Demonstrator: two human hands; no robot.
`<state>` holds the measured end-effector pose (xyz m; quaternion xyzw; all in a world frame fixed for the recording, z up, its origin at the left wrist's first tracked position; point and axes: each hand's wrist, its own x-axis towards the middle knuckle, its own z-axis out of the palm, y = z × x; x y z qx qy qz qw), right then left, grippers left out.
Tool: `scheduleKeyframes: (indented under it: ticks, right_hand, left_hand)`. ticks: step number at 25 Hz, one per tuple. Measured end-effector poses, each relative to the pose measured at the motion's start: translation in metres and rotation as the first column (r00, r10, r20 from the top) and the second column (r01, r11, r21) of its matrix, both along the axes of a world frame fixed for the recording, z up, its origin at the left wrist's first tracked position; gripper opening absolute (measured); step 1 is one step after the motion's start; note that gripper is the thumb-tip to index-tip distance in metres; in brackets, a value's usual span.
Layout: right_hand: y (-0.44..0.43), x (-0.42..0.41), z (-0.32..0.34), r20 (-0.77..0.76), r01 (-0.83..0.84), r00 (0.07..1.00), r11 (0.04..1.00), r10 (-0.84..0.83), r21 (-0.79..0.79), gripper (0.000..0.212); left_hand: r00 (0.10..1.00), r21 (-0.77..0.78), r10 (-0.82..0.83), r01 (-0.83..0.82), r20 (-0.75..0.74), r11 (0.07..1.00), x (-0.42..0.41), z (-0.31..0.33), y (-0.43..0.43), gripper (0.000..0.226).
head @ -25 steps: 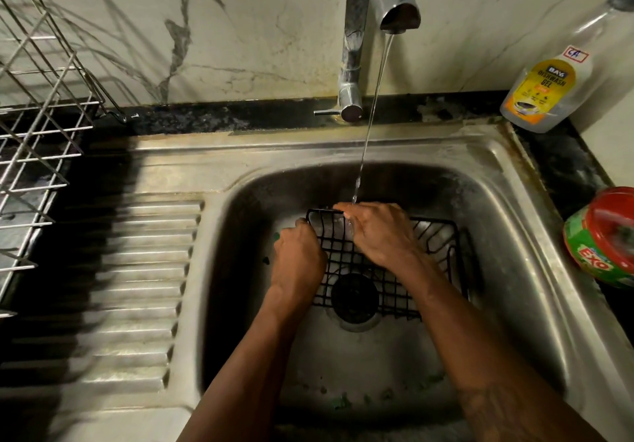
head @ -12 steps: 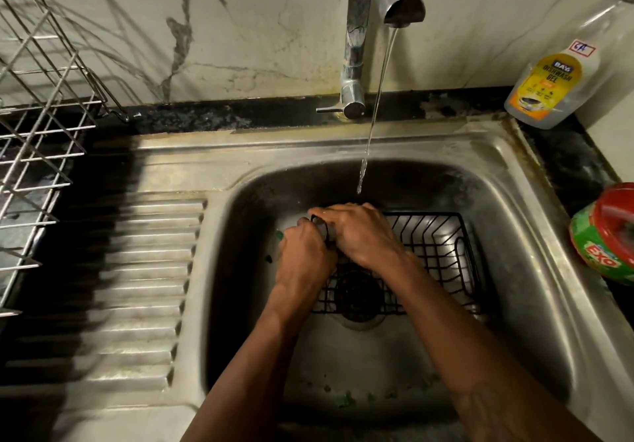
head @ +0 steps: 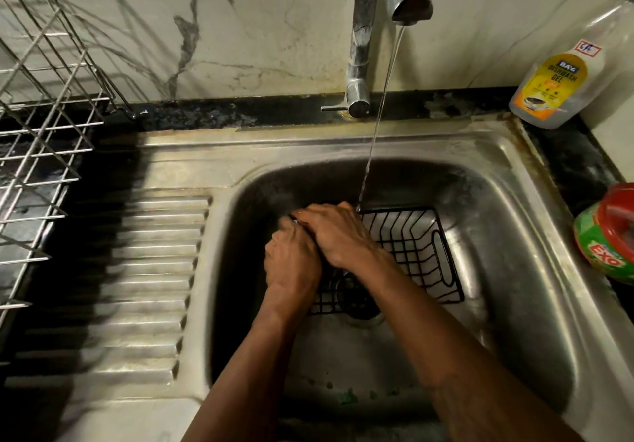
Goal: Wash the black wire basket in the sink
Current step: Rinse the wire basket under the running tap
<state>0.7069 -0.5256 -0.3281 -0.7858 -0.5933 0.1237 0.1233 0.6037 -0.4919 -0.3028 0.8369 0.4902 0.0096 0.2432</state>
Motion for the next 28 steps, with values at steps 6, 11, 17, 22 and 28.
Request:
scheduleKeyframes:
  ticks: [6,11,17,22,28]
  right_hand:
    - [-0.069,0.061,-0.002,0.072,0.251,0.966,0.968,-0.250,-0.014,0.030]
    - [-0.083,0.076,-0.001,0.127,0.403,0.906,0.914,-0.404,0.039,0.027]
    - [-0.005,0.005,0.001,0.046,0.067,0.997,0.997,-0.068,0.027,0.034]
    - [-0.089,0.075,0.008,-0.083,0.342,0.938,0.939,-0.337,0.050,0.030]
    - [-0.067,0.071,-0.001,-0.209,0.360,0.914,0.932,-0.347,0.027,0.045]
  left_hand:
    - [0.994,-0.023,0.104,-0.105,-0.029,0.994,-0.006,0.006,0.007,0.048]
    - [0.996,-0.058,0.087,-0.086,0.020,0.995,-0.001,0.005,0.002,0.035]
    - [0.994,-0.083,-0.099,0.103,0.049,0.991,0.004,0.009,-0.003,0.033]
    - [0.997,-0.104,0.055,-0.049,0.058,0.993,0.001,0.009,0.002,0.018]
    - [0.996,-0.187,-0.029,0.044,0.082,0.981,0.009,-0.002,-0.003,0.028]
